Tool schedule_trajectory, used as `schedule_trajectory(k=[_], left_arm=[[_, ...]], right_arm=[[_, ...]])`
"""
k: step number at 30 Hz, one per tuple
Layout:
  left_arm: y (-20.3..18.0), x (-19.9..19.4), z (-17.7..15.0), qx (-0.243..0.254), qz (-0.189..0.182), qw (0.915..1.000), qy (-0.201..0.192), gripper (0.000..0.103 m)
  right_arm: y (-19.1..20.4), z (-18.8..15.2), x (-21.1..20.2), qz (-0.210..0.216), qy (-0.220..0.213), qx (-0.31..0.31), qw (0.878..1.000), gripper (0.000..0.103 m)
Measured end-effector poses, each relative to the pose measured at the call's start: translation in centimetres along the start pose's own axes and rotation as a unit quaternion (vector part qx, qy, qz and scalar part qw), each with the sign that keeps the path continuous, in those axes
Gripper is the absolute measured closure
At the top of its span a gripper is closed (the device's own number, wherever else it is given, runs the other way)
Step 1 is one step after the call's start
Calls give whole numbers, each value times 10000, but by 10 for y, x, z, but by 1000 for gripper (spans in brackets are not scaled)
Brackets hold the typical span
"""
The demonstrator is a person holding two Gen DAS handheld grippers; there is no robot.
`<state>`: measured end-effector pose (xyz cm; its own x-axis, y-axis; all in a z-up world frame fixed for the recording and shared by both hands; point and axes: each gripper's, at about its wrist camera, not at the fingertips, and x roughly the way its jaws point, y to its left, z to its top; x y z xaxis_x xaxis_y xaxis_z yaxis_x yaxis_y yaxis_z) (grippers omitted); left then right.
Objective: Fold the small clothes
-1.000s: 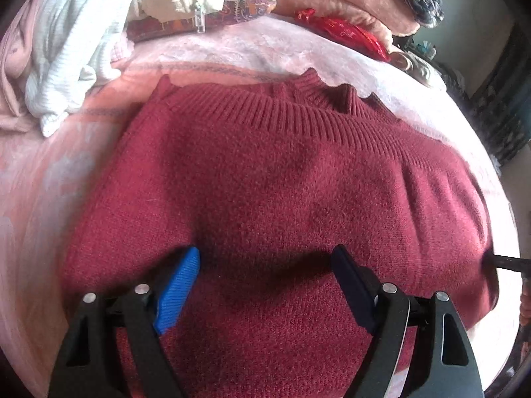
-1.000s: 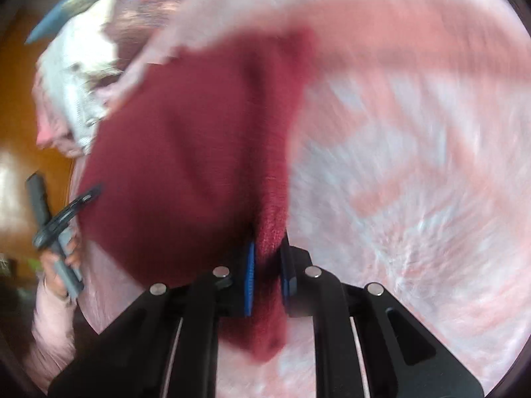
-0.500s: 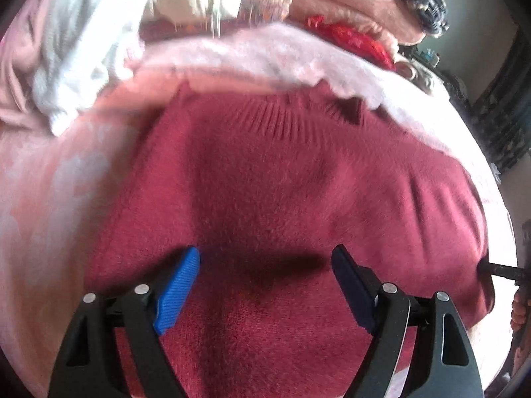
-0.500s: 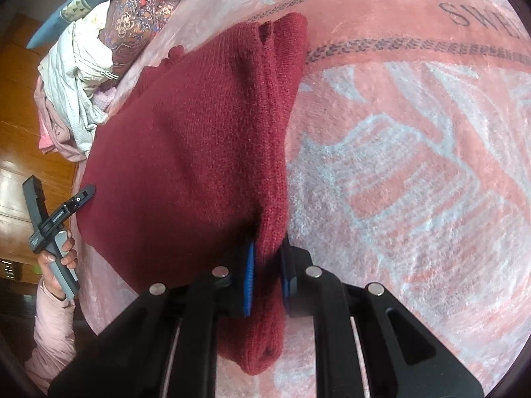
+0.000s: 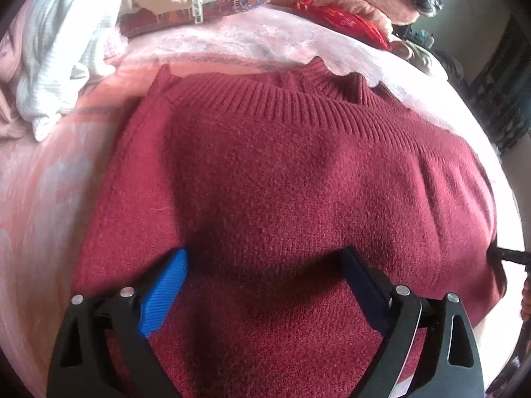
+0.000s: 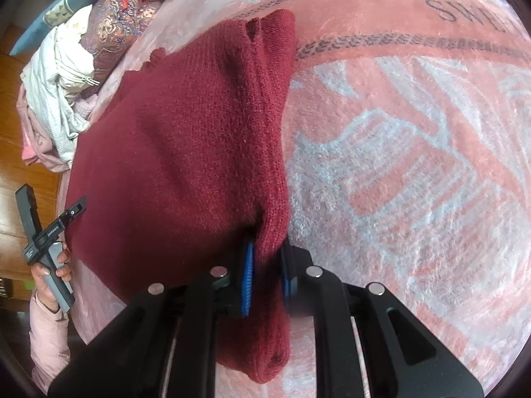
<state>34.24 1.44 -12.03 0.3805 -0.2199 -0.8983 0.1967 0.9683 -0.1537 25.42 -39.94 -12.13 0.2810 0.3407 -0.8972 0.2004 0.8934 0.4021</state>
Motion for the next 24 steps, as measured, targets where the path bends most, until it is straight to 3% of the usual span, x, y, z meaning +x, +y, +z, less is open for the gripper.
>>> schedule_trajectory(k=[4, 9, 13, 18, 24], left_arm=[[1, -1, 1, -6, -23, 10000, 35, 10], [0, 0, 1, 56, 22, 10000, 35, 10], [-1, 0, 1, 70, 54, 9999, 62, 10], [-1, 0, 3, 46, 55, 9999, 109, 10], [0, 0, 3, 45, 37, 9999, 114, 10]], right_arm=[[6, 4, -6, -139, 26, 198, 9997, 90], [31, 9, -19, -438, -52, 153, 9989, 91], [56, 11, -35, -442, -252, -17, 9987, 91], [108, 10, -48, -277, -469, -445, 9975, 91], [169, 3, -33, 19, -437, -896, 9950, 91]])
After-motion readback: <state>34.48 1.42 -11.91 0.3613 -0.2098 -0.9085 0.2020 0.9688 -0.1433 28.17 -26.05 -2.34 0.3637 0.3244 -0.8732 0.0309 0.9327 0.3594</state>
